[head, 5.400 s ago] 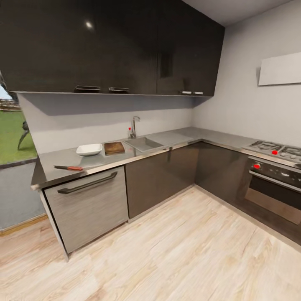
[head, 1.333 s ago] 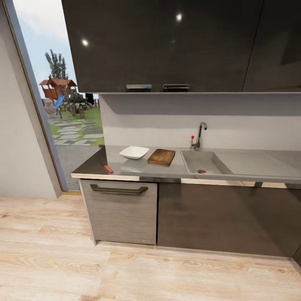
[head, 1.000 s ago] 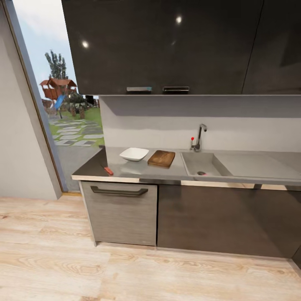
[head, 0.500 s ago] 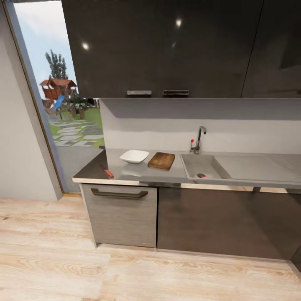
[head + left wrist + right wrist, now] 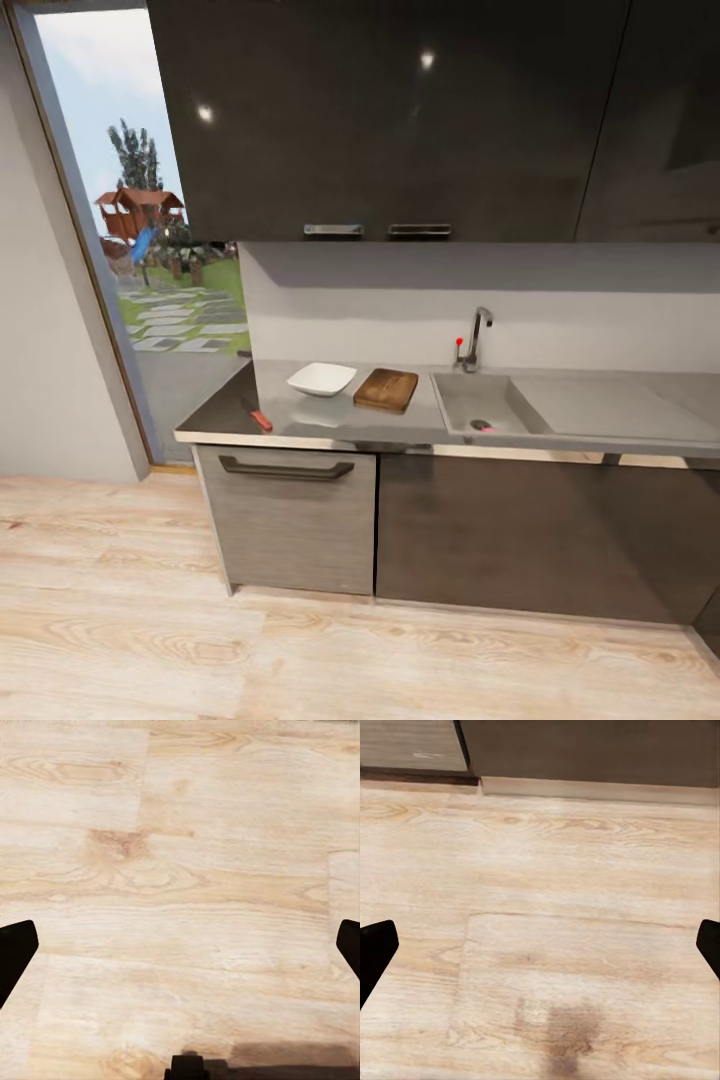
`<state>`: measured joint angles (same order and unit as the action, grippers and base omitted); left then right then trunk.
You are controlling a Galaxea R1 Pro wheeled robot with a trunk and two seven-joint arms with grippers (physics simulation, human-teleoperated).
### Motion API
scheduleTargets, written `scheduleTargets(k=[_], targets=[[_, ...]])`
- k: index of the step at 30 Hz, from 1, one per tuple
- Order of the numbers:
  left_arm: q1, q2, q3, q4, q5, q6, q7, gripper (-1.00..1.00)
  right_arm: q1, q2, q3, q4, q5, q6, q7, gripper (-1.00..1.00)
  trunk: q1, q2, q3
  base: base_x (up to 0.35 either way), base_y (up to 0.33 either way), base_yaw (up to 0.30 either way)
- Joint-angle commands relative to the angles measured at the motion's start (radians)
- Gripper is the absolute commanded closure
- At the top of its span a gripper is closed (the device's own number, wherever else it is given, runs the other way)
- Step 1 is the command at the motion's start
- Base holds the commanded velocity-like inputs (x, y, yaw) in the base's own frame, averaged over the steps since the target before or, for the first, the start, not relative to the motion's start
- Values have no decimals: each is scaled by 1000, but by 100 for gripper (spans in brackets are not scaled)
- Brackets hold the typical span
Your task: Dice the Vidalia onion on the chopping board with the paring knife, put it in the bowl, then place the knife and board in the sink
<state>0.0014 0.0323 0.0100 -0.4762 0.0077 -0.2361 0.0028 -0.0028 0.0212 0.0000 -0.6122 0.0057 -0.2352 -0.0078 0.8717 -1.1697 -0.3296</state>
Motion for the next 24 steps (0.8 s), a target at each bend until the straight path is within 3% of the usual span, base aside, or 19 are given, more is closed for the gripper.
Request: scheduleTargets(k=[1,11,24], targets=[[0,0,1,-1,1,-2,0,-100,0,0,0,0,1,-3,-1,-100,-4,7,2,0,0,0],[0,1,1,-1,1,-2,0,-100,0,0,0,0,1,-3,-1,-100,-42,77,34,0,0,-14],[0,3,1,-1,1,-2,0,-100,0,0,0,0,1,-3,-1,-100,-92,168,74,0,0,-162]])
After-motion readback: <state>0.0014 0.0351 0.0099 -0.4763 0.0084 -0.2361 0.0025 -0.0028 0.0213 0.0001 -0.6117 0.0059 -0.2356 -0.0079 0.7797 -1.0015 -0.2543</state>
